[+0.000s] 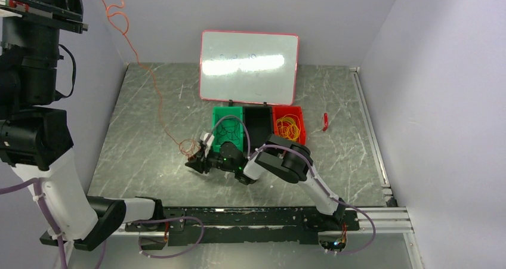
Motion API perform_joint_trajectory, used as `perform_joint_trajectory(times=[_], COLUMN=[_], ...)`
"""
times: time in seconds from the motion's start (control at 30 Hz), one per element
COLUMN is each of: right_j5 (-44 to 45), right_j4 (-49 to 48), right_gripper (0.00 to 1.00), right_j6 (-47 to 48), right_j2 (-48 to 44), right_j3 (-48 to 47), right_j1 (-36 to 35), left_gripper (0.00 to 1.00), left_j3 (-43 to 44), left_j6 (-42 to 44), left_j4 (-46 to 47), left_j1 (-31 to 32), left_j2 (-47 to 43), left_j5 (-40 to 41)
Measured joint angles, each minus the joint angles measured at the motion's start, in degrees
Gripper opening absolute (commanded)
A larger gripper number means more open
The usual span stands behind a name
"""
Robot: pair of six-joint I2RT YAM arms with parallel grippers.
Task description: Untangle the cables
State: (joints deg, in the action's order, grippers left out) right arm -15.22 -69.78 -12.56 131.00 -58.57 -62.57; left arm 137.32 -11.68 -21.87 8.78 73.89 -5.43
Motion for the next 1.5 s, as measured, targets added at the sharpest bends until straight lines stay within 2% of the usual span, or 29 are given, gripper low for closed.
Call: perform_joint_trajectory(times=[0.6, 0.83, 1.03, 1.1, 1.23, 1.3, 1.37, 1.43, 1.5], right_j5=[1.9, 2.43, 3.21, 3.19, 3.06, 3.02, 3.15, 3.32, 3.58], right_j4=[-1.11, -3.02, -1.68, -1.44, -1.79, -2.47, -3.54, -3.76, -3.78], right_gripper=[0.31, 0.45, 0.49, 0.45, 0.23, 0.2, 0.24, 0.35, 0.41], right_j6=[-0.74, -0.79, 0.7, 1.31, 2.1, 2.12, 1.7, 1.03, 0.44], right_j2=[0.2, -0.02, -6.43, -10.05, -16.22, -17.55, -17.84, -17.7, -17.59], right_j3=[3.74, 5.53, 9.62, 10.54, 11.74, 12.59, 14.08, 15.98, 17.38], right_j1=[-0.9, -1.22, -1.27, -1.27, -1.27, -1.29, -1.29, -1.31, -1.31], left_gripper=[0.07, 0.07, 0.07, 0.07, 0.07, 0.07, 0.07, 0.07, 0.07], left_j3=[0.55, 0.0, -8.11, -10.69, -13.31, -13.31, -13.31, -13.18, -12.85], left_j6=[3.56, 5.05, 5.05, 4.98, 4.98, 5.01, 5.03, 5.05, 5.05], left_j4=[12.94, 17.05, 17.77, 17.81, 17.49, 17.49, 17.46, 17.38, 17.25], left_j1=[0.0, 0.0, 0.0, 0.0, 0.0, 0.0, 0.0, 0.0, 0.0], left_j2=[2.36, 2.56, -1.51, -2.82, -4.0, -3.98, -3.98, -3.93, -3.82], left_j5=[1.75, 2.67, 2.82, 2.82, 2.91, 2.95, 3.17, 3.32, 3.34])
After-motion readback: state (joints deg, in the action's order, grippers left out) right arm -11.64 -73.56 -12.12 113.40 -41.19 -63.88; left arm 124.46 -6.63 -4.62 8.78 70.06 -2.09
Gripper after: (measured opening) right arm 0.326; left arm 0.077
